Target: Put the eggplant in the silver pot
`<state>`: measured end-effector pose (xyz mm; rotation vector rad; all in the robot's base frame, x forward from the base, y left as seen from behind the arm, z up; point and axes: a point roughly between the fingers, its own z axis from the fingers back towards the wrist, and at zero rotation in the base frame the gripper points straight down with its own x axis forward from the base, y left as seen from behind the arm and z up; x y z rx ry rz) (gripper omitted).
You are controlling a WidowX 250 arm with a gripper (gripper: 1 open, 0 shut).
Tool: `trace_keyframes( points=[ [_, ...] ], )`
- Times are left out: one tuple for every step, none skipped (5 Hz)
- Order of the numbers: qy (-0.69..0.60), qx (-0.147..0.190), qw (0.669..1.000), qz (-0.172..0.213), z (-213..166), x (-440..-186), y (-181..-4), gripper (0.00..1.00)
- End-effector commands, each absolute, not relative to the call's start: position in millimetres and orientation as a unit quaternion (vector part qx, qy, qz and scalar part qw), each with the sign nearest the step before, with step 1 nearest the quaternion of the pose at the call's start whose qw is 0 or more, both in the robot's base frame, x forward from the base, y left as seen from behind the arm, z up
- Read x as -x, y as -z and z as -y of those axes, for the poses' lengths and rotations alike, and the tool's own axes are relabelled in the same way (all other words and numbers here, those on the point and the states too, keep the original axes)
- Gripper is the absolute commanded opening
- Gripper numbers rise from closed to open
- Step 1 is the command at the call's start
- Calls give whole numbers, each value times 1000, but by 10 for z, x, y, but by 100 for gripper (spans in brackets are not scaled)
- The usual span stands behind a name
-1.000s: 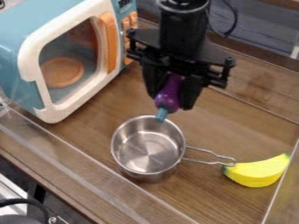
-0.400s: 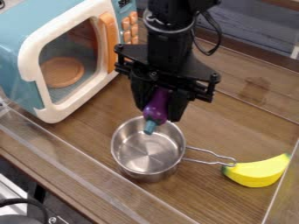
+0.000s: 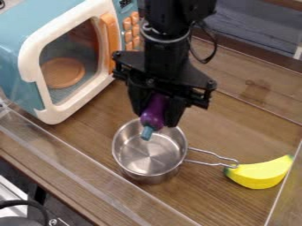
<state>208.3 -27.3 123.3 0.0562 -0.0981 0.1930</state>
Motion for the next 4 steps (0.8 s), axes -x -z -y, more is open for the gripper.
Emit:
trace_keyframes(
  points=[
    [-103, -27, 992, 70, 225, -2115, -1269, 0],
    [-104, -27, 992, 71, 207, -2112, -1236, 0],
    [-104, -27, 992, 70, 211, -2115, -1236, 100],
    [-109, -27, 991, 70, 202, -2134, -1234, 100]
  ],
)
